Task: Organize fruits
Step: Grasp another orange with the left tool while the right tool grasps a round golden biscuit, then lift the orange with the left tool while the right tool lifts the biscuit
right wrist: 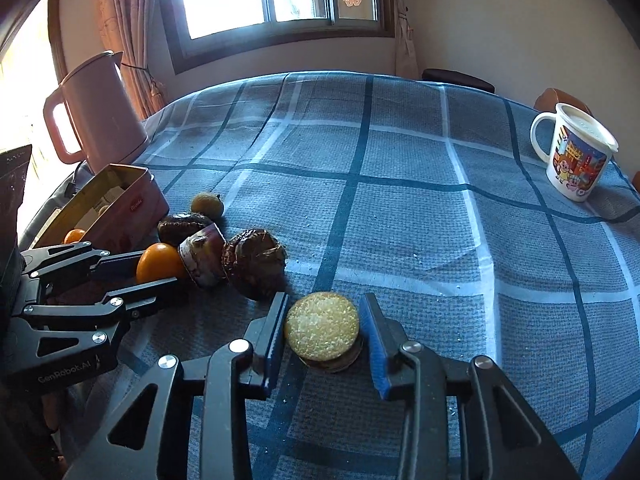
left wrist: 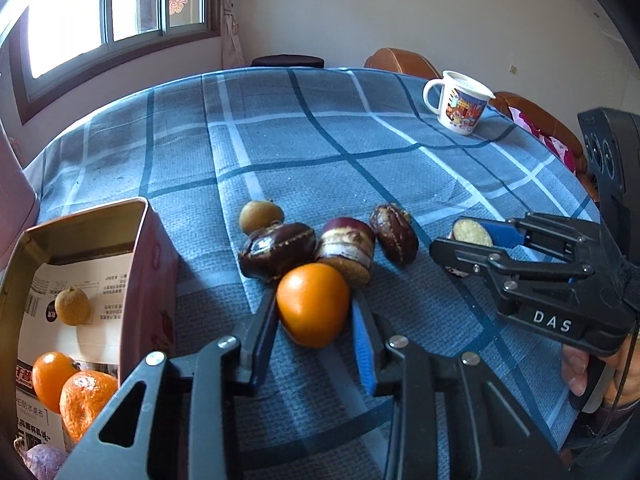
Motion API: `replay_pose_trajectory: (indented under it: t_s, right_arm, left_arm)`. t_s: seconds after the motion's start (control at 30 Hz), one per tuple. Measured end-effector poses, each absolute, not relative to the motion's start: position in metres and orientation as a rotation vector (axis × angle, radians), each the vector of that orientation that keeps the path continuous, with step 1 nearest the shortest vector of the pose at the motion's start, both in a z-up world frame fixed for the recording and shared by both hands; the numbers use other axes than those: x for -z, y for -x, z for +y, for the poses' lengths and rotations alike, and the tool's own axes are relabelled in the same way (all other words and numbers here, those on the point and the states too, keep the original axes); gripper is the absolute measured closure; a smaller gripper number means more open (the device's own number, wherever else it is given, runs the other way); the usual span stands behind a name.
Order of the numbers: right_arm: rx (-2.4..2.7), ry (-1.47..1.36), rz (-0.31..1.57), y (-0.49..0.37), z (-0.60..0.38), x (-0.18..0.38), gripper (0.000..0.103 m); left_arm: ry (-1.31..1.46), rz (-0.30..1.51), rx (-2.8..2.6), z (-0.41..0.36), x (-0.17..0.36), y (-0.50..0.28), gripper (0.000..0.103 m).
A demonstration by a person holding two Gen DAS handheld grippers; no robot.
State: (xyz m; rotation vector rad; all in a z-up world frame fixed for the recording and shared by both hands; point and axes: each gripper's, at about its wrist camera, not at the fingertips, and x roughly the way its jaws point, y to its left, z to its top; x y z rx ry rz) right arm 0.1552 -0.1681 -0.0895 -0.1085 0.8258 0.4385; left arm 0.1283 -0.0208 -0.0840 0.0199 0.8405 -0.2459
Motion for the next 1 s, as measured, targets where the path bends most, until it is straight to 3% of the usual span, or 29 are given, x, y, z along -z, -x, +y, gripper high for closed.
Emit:
replay_pose_trajectory:
  t_s: [1.0]
  right_arm:
    - [-0.455,0.073,0.601,-0.127,-0.181,0.063,0.065]
  left_arm:
    - [-0.026,0.577,0.216,-0.015,0.053,-0.092,0.066]
